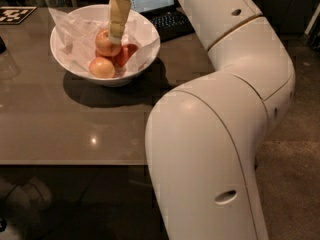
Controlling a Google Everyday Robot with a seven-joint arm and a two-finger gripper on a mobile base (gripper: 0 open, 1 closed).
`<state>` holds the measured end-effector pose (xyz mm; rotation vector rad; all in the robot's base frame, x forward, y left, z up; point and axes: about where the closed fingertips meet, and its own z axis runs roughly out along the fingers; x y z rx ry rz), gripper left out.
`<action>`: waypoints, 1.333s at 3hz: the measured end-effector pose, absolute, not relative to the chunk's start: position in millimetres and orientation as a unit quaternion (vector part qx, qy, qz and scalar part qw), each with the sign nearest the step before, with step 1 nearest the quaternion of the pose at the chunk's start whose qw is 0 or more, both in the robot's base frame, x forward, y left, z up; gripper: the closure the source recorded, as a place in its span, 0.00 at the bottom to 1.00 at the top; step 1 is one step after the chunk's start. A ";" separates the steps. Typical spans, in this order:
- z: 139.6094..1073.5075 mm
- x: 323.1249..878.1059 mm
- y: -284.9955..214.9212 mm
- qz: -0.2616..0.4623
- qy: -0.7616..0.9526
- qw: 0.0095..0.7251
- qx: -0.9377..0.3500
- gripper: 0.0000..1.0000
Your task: Pick apple from white bowl
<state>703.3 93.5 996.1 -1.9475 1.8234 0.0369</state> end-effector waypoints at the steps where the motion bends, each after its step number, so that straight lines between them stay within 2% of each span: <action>1: 958.3 728.5 107.0 0.042 0.682 0.223 -0.695 0.00; 4: 932.7 739.7 120.7 0.073 0.675 0.239 -0.694 0.00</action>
Offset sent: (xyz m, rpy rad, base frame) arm 0.0285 0.0019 -0.0487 -0.0164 0.1659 -0.0463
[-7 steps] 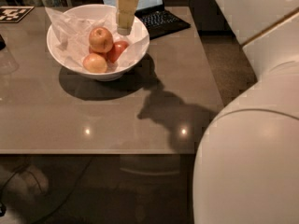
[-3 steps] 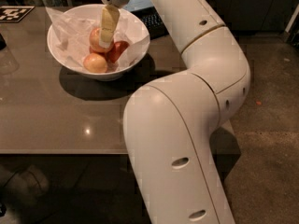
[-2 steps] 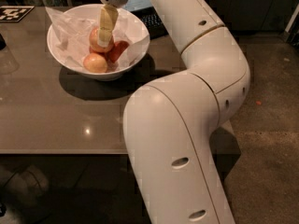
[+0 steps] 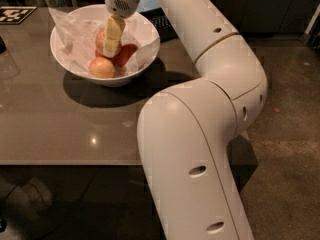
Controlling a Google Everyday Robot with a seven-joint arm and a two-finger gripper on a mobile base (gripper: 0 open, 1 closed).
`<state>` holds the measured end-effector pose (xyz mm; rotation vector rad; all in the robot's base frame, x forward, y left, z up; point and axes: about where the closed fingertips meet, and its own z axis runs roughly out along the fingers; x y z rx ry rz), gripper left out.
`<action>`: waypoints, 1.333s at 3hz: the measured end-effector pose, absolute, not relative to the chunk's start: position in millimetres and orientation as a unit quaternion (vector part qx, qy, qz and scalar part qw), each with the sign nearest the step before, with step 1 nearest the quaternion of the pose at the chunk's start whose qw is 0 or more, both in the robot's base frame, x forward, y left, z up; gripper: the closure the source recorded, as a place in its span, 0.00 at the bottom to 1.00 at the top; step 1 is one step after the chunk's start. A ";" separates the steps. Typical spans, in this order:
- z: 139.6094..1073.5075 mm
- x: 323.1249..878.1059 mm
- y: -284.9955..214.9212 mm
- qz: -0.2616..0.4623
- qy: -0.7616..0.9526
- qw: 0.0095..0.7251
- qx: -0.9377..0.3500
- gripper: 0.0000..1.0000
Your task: Pick apple from white bowl
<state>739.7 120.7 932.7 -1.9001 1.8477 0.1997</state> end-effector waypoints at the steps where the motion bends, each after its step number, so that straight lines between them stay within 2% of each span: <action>1: 918.8 736.0 120.6 0.098 0.680 0.237 -0.687 0.00; 4: 902.5 723.1 129.3 0.137 0.682 0.232 -0.679 0.00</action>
Offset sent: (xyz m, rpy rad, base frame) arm -0.0228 -0.0041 -0.0285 0.0710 0.1077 -0.0101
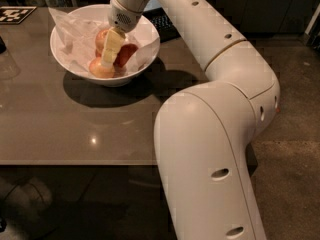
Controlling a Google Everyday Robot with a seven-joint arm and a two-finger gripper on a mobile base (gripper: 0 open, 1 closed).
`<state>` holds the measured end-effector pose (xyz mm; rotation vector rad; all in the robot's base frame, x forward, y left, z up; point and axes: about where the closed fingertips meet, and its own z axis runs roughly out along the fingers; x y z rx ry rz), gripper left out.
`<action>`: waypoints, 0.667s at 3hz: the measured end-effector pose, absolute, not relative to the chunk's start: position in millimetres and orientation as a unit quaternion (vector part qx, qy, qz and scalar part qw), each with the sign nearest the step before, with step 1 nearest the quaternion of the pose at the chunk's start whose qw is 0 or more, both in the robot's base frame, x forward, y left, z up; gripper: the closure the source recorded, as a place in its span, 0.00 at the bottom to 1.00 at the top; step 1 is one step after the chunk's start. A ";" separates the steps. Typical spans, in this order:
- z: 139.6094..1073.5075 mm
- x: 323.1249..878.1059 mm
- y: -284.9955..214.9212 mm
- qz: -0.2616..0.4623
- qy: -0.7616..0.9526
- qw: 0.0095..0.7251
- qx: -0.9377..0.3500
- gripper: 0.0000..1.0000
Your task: Pick apple from white bowl
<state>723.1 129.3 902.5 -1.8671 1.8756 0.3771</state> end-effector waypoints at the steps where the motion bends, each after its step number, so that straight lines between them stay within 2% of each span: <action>1: 902.4 723.2 129.4 0.137 0.682 0.232 -0.679 0.19; 2: 902.4 723.2 129.4 0.137 0.682 0.232 -0.679 0.43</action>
Offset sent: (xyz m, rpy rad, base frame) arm 0.0000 0.0001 -0.0001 0.0000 0.0000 0.0000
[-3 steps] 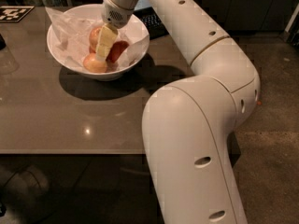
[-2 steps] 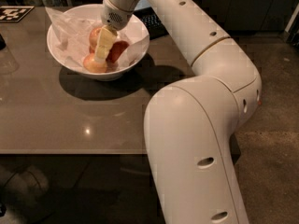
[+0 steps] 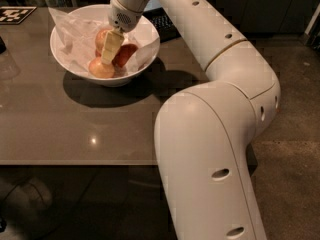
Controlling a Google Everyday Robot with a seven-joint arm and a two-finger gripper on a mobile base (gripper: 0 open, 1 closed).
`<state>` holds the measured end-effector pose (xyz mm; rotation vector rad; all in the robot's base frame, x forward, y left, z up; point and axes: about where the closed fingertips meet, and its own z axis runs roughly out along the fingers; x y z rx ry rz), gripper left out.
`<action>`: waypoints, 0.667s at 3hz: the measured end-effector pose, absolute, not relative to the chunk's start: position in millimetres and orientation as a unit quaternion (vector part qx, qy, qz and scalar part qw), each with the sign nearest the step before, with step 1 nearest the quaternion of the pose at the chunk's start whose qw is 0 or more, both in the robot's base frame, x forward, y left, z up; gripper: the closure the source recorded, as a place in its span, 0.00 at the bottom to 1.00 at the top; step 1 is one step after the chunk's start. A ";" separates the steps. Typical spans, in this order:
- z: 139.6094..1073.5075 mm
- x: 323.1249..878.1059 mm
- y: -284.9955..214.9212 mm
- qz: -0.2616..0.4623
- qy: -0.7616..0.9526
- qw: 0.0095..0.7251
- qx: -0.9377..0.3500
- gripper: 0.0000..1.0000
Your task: Pick apple from white bowl
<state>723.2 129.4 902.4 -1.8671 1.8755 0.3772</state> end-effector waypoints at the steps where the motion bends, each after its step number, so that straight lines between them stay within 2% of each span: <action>1: 902.4 723.2 129.4 0.137 0.682 0.232 -0.679 0.66; 2: 902.7 723.1 129.5 0.137 0.682 0.232 -0.680 0.89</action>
Offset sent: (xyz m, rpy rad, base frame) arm 0.0000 0.0000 0.0000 0.0000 0.0000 0.0000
